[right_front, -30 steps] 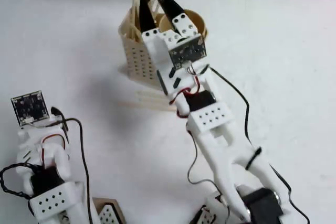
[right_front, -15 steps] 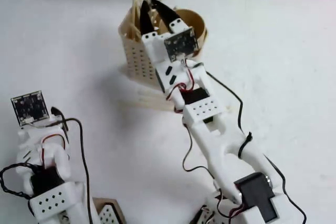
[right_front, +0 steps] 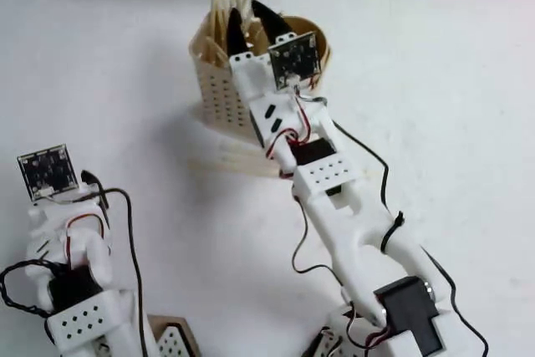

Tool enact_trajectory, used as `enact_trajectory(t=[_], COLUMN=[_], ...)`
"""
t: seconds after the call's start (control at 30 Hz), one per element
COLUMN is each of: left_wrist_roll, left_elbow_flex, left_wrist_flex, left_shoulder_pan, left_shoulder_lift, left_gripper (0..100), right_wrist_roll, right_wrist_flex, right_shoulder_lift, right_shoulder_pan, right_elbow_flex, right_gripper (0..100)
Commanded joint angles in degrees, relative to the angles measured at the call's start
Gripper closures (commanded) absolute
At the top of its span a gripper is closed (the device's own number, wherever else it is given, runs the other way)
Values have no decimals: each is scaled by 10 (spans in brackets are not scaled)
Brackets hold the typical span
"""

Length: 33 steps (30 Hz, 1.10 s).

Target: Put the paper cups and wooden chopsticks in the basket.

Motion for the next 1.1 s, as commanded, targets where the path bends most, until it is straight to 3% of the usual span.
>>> enact_trajectory(t=[0.0,0.13,0.5,0.9,1.07], left_wrist_roll=[-6,-7,-7,-7,-7], left_elbow_flex=[-2,-2,-2,-2,-1], left_wrist_flex=[-11,-11,-11,-11,-11], left_shoulder_pan=[-6,-6,-4,-3,-2], left_shoulder_lift=[-16,-16,-16,-16,-16], left_gripper=[861,861,860,858,858], right_wrist_roll=[-3,-3,-3,-3,-6], right_wrist_flex=[10,73,356,440,437], right_shoulder_lift=[-31,-90,-339,-681,-805], right_shoulder_pan=[4,1,-5,0,52], right_elbow_flex=[-13,-8,53,316,409], right_gripper=[888,984,981,981,981])
